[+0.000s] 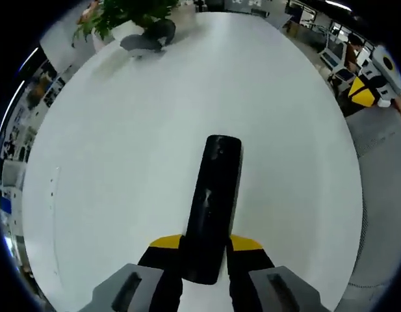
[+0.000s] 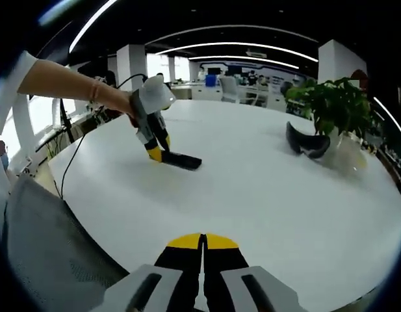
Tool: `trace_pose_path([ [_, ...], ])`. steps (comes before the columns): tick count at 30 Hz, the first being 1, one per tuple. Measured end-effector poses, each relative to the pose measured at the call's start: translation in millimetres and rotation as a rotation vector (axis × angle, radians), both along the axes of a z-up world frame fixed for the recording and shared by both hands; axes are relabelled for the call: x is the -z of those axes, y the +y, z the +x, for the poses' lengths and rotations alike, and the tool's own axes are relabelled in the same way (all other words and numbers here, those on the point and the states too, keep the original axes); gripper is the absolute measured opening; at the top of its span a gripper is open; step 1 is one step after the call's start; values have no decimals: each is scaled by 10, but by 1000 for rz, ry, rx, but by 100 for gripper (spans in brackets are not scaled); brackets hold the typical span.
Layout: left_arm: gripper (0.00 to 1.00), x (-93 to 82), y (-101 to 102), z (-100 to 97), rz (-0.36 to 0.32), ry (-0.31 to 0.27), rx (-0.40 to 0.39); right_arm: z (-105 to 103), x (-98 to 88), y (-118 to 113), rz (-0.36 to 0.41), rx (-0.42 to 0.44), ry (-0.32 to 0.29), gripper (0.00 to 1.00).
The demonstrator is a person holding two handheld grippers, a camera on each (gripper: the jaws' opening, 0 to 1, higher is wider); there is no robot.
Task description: Press the specified remote control buttons in sequence, fully releasing each button before pressing the next.
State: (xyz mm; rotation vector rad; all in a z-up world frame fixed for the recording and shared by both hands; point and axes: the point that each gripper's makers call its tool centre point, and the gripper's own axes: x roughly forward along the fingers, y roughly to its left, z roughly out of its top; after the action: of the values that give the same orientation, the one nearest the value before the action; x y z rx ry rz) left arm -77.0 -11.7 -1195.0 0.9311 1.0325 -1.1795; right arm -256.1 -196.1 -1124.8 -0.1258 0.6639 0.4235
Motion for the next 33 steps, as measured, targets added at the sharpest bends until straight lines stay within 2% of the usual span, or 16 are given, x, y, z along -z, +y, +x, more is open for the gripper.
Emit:
trace_pose_path([
  [5,24,-2,17,-82,14,-8,40,-1,9,-12,-6,4,2,0],
  [8,24,-1,19,-146,20,-10,95,-7,19,-10,-11,1,7,0],
  [15,23,-6,35,-277,8,-1,100,-16,46,-17,-30,-4,17,0],
  [24,24,4,44,-492,34,10,143,-34,78,-23,-54,-10,34,0],
  [28,24,-2,51,-544,39,-8,157,-39,81,-27,-63,-12,35,0],
  [33,24,-3,70,-643,35,-1,171,-38,75,-31,-60,-6,32,0],
])
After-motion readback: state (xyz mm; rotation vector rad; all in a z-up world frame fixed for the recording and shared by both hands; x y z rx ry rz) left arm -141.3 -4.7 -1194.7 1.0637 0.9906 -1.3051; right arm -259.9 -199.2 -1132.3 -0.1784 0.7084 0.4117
